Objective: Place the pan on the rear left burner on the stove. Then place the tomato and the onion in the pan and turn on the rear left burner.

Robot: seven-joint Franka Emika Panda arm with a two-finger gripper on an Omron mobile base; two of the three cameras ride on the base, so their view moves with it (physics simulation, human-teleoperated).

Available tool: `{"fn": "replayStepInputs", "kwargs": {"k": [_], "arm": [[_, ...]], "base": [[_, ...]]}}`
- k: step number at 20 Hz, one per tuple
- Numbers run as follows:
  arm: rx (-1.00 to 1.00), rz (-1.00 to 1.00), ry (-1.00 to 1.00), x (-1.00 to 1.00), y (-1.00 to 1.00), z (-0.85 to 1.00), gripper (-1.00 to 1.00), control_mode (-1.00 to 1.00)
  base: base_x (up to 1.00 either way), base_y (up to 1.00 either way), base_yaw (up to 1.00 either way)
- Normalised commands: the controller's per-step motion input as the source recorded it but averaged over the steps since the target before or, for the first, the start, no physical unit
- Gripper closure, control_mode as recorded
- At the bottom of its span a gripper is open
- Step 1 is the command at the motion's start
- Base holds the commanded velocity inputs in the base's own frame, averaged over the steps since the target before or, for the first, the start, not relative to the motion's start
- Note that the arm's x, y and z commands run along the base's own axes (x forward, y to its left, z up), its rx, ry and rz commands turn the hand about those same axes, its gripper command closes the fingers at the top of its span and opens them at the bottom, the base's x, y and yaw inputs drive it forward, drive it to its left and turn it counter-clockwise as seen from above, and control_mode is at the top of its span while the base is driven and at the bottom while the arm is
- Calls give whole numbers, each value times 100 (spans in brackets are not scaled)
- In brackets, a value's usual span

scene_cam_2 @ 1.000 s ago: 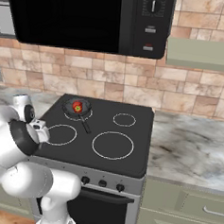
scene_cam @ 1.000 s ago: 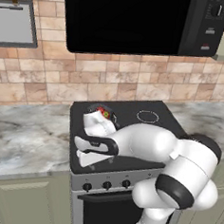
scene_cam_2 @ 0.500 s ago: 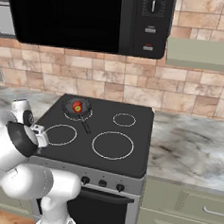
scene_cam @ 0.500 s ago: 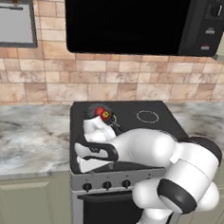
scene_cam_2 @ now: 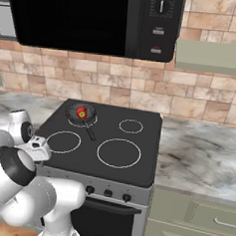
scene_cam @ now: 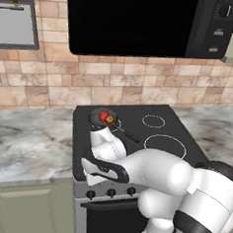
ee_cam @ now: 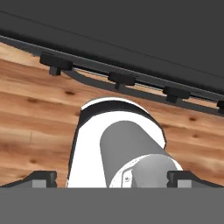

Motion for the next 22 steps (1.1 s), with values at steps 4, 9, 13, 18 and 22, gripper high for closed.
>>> {"fn": "replayStepInputs", "kwargs": {"k": [4, 9, 13, 18, 22], "arm": [[0, -5, 0, 1, -23, -18, -100, -100], [0, -1, 0, 3, -4, -19, -100, -100], [2, 0, 0, 24, 0, -23, -100, -100], [3, 0, 0, 30, 0, -27, -100, -100], [3, 0, 0, 18, 0, -24, -100, -100]], "base": [[0, 0, 0], [0, 0, 0], [0, 0, 0], [0, 0, 0], [0, 0, 0]]}}
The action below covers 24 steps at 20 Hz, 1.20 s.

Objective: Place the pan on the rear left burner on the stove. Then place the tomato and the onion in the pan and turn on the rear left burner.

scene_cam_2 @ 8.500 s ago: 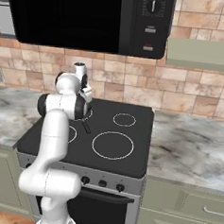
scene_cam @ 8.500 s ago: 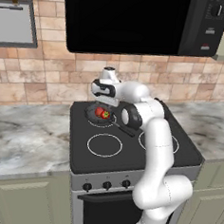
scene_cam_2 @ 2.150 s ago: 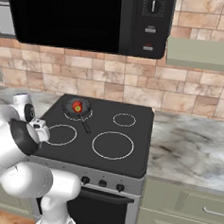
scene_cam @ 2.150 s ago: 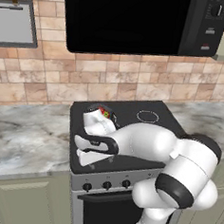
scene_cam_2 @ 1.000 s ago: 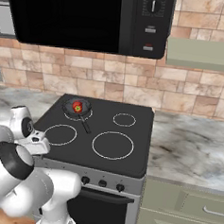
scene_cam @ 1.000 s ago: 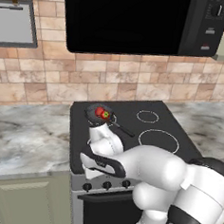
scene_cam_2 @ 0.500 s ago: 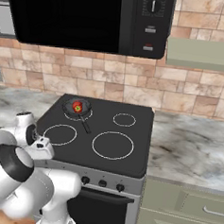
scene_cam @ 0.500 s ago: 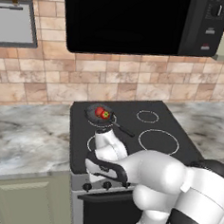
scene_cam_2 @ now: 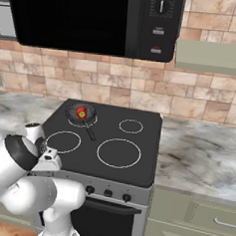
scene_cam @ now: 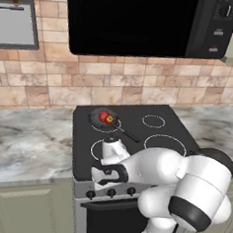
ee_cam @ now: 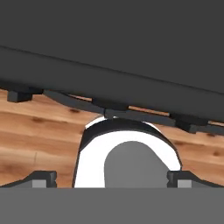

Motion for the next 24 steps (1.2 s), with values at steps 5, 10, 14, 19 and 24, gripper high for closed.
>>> {"fn": "replayStepInputs", "kwargs": {"k": [5, 10, 14, 19, 24], "arm": [[3, 0, 0, 4, 0, -26, -100, -100], [4, 0, 0, 5, 0, -27, -100, -100], [2, 0, 0, 10, 0, -23, -100, -100], [1, 0, -1, 4, 0, -22, -100, -100], [0, 0, -2, 6, 0, -25, -100, -100]], "base": [[0, 0, 0], [0, 0, 0], [0, 0, 0], [0, 0, 0], [0, 0, 0]]}}
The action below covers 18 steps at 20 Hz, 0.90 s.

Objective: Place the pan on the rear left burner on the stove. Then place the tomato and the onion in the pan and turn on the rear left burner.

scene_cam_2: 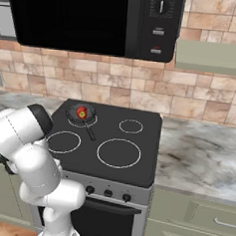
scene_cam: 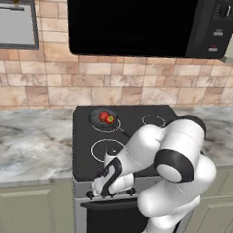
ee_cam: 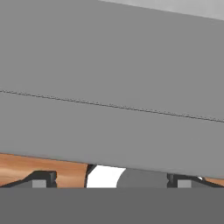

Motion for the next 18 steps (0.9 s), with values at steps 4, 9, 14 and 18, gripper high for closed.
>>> {"fn": "replayStepInputs", "kwargs": {"k": [4, 9, 14, 18], "arm": [[0, 0, -8, 9, 8, -14, -100, -100], [0, 0, -21, 0, 14, -4, -100, -100], [0, 0, -19, 0, 6, -13, 100, -100], [0, 0, -12, 0, 1, -10, 100, -100]], "base": [[0, 0, 0], [0, 0, 0], [0, 0, 0], [0, 0, 0]]}}
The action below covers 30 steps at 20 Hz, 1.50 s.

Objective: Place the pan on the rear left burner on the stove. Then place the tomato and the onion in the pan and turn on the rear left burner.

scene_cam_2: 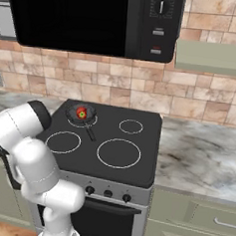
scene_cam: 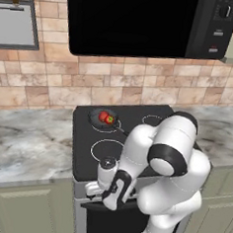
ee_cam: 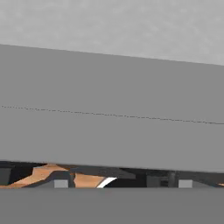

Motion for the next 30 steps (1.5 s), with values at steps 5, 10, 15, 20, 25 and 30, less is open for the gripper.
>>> {"fn": "replayStepInputs", "kwargs": {"k": [5, 10, 15, 20, 25, 30], "arm": [[5, 1, -9, 0, 3, -1, 100, -100], [21, 3, -1, 0, 9, 0, 100, -100], [24, 5, 0, 0, 12, 0, 100, -100], [20, 8, 0, 0, 27, -3, 100, -100], [15, 9, 0, 0, 33, -21, 100, -100], [11, 10, -1, -15, 42, -41, 100, -100]], "base": [[0, 0, 0], [0, 0, 0], [0, 0, 0], [0, 0, 0], [0, 0, 0], [0, 0, 0]]}}
